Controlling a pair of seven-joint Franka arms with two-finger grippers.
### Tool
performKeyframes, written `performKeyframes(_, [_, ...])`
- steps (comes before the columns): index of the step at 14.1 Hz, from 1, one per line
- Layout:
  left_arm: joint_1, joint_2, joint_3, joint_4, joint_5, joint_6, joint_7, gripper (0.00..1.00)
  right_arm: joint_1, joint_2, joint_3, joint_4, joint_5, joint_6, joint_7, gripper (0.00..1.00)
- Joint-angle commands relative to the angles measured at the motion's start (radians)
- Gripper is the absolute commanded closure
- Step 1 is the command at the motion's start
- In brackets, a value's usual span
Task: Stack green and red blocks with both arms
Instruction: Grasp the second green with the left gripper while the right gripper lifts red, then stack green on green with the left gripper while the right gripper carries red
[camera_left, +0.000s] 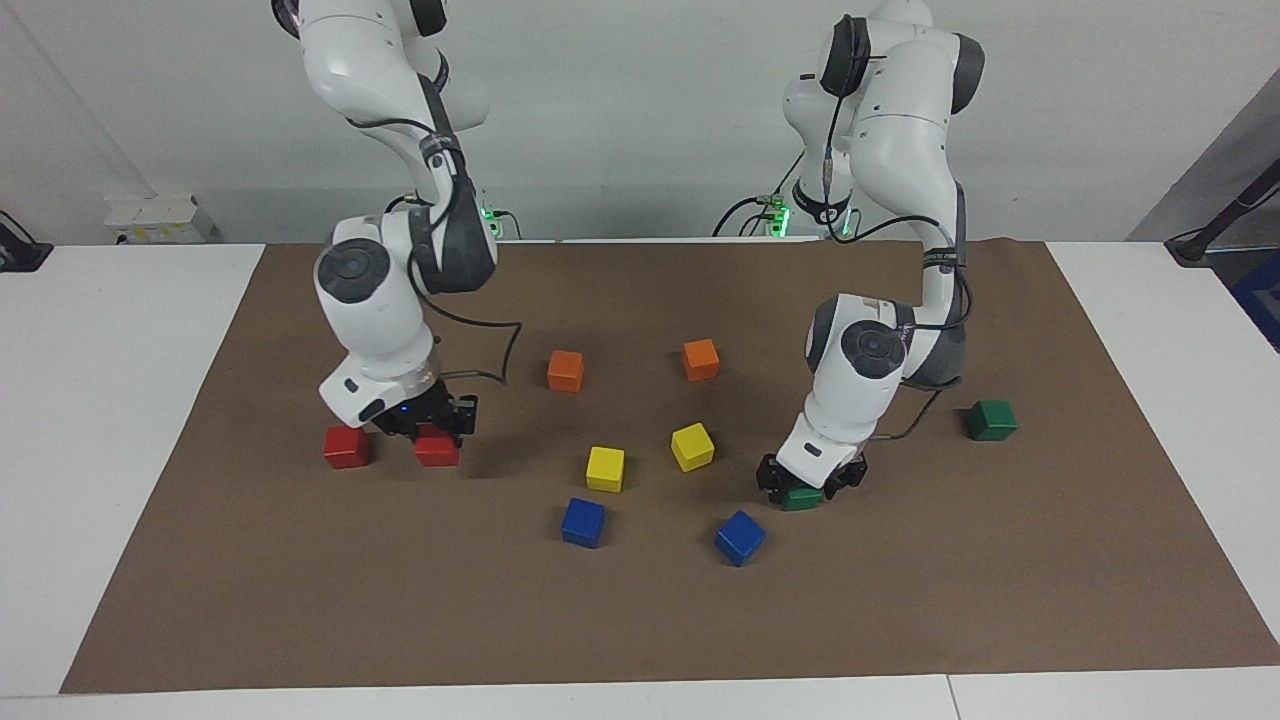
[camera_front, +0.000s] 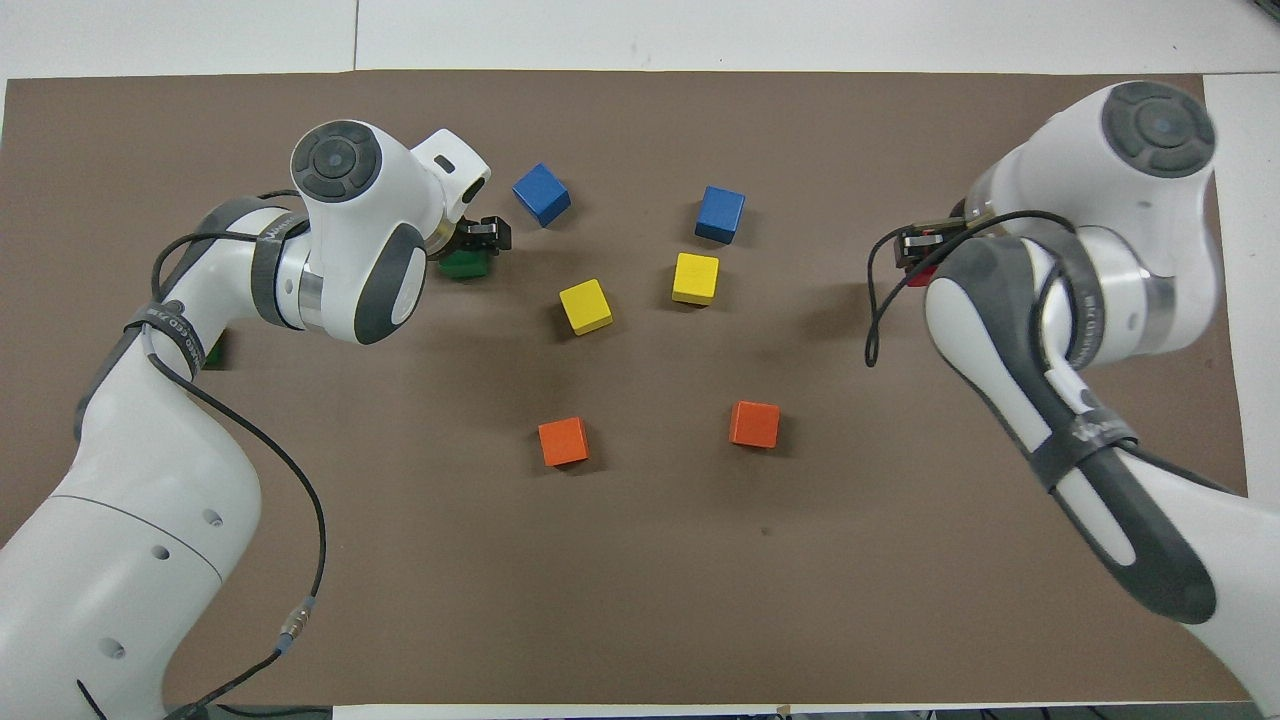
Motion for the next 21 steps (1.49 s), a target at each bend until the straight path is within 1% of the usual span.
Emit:
performKeyframes(1, [-0.024,-0.002,0.021,0.0,0.092,-0.011,-0.021,1.0,-0.079,-0.035,0.013,-0.01,-0.001,-0.02,-0.149,1.0])
performKeyframes(3, [-0.022,-0.002,0.021,0.003,0.094,-0.019,-0.02,1.0,-0.135,-0.046,0.013,-0.032,0.003,-0.02,-0.209,1.0])
performKeyframes(6, [-0.005,-0.017,0.018,0.011,0.084,-0.054,-0.012,1.0,-0.179,-0.064,0.013,-0.077,0.003,-0.002,-0.249,1.0])
performKeyframes(7, [0.03,-0.048,0.015,0.011,0.083,-0.093,-0.008,1.0,-0.191,-0.072,0.013,-0.1,0.003,0.014,-0.262,1.0])
performKeyframes(9, [0.099,-0.118,0.012,0.001,0.033,-0.15,0.038,1.0,-0.209,-0.08,0.013,-0.134,0.003,0.052,-0.286,1.0])
performKeyframes(11, [0.188,-0.177,0.014,-0.006,-0.027,-0.236,0.214,1.0,-0.209,-0.093,0.013,-0.175,0.003,0.087,-0.291,1.0])
performKeyframes(13, [0.286,-0.215,0.015,-0.03,-0.041,-0.275,0.378,1.0,-0.209,-0.11,0.013,-0.233,0.003,0.15,-0.289,1.0])
performKeyframes(15, [0.373,-0.234,0.014,-0.059,-0.043,-0.275,0.55,1.0,-0.208,-0.121,0.013,-0.267,0.003,0.178,-0.283,1.0])
performKeyframes(17, [0.426,-0.247,0.015,-0.091,-0.043,-0.267,0.678,1.0,-0.208,-0.126,0.013,-0.284,0.005,0.178,-0.269,1.0])
performKeyframes(19, [0.468,-0.269,0.015,-0.15,-0.052,-0.244,0.745,1.0,-0.208,-0.132,0.013,-0.303,0.006,0.179,-0.25,1.0])
performKeyframes(21, [0.496,-0.29,0.017,-0.217,-0.089,-0.182,0.804,1.0,-0.209,-0.135,0.013,-0.307,0.006,0.179,-0.246,0.99])
